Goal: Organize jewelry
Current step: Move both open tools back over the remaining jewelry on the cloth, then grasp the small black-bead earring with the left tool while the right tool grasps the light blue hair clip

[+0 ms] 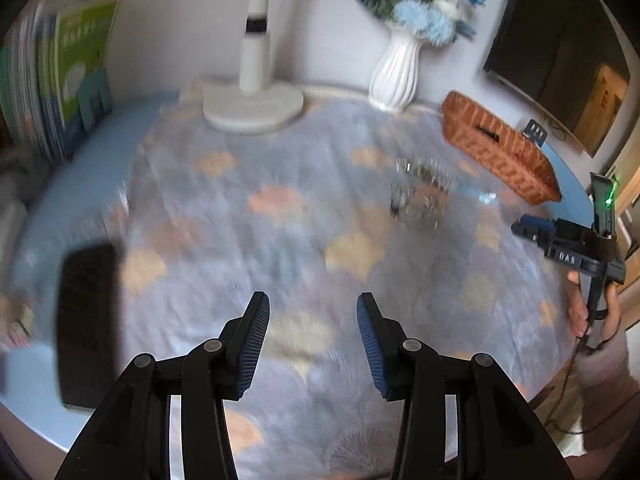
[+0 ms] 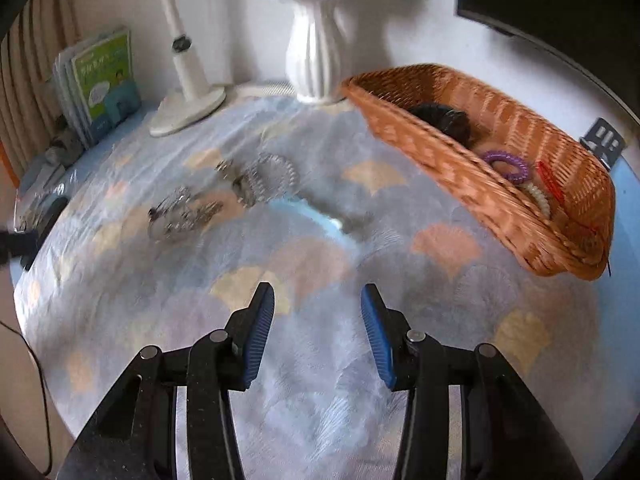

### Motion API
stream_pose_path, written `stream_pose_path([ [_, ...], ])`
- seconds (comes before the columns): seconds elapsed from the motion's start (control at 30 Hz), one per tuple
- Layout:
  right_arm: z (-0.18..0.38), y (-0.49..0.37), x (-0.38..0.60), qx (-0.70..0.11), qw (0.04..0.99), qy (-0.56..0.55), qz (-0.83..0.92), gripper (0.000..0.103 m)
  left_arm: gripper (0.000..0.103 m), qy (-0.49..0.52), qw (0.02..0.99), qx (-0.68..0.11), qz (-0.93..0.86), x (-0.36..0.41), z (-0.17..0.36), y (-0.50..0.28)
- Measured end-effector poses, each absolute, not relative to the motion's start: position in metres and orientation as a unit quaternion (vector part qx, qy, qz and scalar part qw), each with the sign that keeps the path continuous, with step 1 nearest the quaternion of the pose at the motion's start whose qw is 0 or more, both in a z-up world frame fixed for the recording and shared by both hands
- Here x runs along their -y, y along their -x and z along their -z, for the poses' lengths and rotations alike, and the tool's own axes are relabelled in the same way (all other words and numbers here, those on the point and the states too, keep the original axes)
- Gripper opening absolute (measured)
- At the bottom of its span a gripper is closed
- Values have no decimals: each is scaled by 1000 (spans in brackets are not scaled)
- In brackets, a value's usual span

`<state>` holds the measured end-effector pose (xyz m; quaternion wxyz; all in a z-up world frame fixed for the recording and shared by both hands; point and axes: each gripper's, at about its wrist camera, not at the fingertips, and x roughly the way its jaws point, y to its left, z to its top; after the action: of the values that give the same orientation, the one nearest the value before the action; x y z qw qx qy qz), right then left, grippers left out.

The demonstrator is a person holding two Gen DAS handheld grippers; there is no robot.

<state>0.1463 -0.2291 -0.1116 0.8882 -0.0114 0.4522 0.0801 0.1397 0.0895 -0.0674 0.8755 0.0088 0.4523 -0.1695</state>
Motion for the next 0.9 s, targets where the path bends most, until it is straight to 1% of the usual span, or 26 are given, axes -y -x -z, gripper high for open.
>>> stream_pose_path([
  [0.07,98,-154,224,-454,887,22,-81,48,47,-19,883,-432,181,-79,52,-148],
  [0.13,89,-166,221,-448,890,30,-79,48,47,-25,887,-422,188,-62,48,-160],
  [0.23,91,-187,224,-435,895,52,-83,48,47,-31,881,-429,196,-34,69,-187],
  [0.33,104,-201,225,-442,888,78,-98,48,47,-24,864,-458,207,-15,102,-213],
  [0.4,111,-206,226,-443,886,86,-105,48,44,-17,855,-472,216,-9,119,-225],
  [0.57,125,-213,232,-430,893,80,-107,48,44,-29,853,-469,229,4,133,-235],
  [0.7,137,-218,234,-443,887,85,-100,48,44,-30,850,-464,248,12,135,-238],
  [0.9,141,-221,231,-445,885,96,-96,48,43,-78,861,-444,235,30,137,-231],
])
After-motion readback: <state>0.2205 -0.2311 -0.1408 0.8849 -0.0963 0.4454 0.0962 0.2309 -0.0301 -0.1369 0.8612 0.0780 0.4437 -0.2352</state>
